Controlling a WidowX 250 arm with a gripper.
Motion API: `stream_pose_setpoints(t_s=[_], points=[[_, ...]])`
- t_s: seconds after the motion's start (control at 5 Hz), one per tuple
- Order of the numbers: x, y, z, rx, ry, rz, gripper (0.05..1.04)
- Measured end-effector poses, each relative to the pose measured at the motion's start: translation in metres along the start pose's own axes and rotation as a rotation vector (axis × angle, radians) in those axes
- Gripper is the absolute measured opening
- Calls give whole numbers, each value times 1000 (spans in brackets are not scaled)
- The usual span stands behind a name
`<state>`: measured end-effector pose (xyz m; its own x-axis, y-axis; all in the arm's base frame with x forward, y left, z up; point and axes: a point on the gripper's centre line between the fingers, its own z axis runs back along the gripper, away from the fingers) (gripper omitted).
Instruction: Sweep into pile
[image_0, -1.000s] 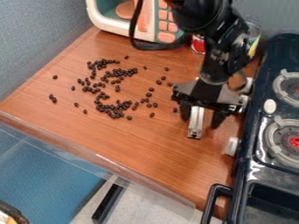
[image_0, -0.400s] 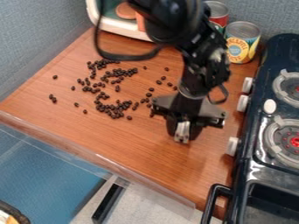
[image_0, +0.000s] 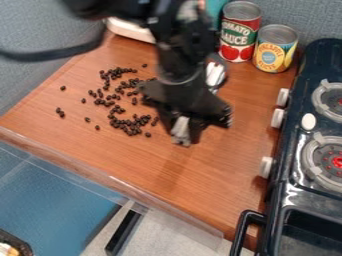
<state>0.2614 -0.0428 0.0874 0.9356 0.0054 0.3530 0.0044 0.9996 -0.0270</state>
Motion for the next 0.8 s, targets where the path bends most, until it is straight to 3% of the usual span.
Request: stream_pose_setpoints(t_s=[0.2, 0.4, 0.6, 0.8], points=[[-40, 17, -7, -2, 40, -56, 381], [-61, 23, -17, 33, 49, -94, 381], [-70, 22, -32, 83, 44, -90, 381], [-63, 18, -43, 111, 35, -103, 381]])
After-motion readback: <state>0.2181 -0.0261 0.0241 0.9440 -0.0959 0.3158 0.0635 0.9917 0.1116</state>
